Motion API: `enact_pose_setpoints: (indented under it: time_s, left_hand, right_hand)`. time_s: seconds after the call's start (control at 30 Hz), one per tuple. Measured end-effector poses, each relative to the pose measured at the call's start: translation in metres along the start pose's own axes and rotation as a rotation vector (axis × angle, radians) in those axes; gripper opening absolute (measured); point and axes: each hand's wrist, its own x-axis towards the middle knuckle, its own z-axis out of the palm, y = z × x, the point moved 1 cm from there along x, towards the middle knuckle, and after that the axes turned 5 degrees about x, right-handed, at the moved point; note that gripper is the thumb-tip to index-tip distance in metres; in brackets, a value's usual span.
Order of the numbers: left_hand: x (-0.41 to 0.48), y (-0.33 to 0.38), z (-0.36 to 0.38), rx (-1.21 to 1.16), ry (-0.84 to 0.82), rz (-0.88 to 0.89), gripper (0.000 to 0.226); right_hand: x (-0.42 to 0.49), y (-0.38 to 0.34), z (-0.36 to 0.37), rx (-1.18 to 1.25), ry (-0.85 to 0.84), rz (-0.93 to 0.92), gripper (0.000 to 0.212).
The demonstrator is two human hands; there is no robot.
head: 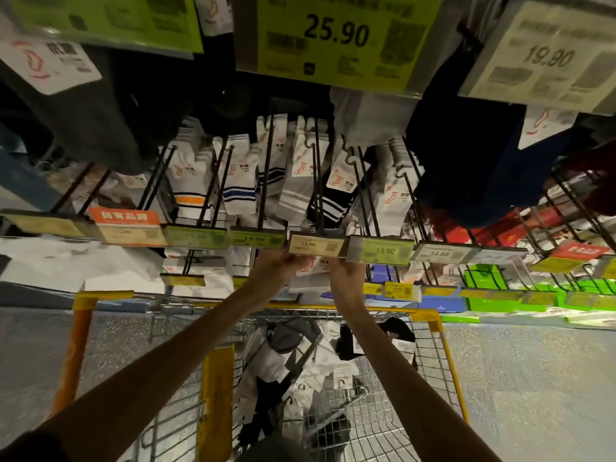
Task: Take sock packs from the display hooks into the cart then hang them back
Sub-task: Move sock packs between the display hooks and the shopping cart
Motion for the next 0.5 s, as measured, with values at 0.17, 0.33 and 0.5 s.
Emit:
enact_pose_setpoints:
  time_s: [0.17,0.33,0.5]
  left_hand:
    - [0.002,-0.005,0.006,0.005,0.055,-0.011,0.017]
    - [0.004,-0.011,0.004,-0.069,0.112,-0.048,0.031]
    - [0.02,-0.022,0.002,-0.017,0.228,-0.142,0.027]
  right_hand:
    - [0.0,0.0,0.0,-0.016,-0.016,0.025,0.009]
    - [0.0,-0.003,0.002,-0.142,-0.093,0.114,0.009]
    - [0.007,-0.009,0.008,-0.165,-0.123,0.229,0.019]
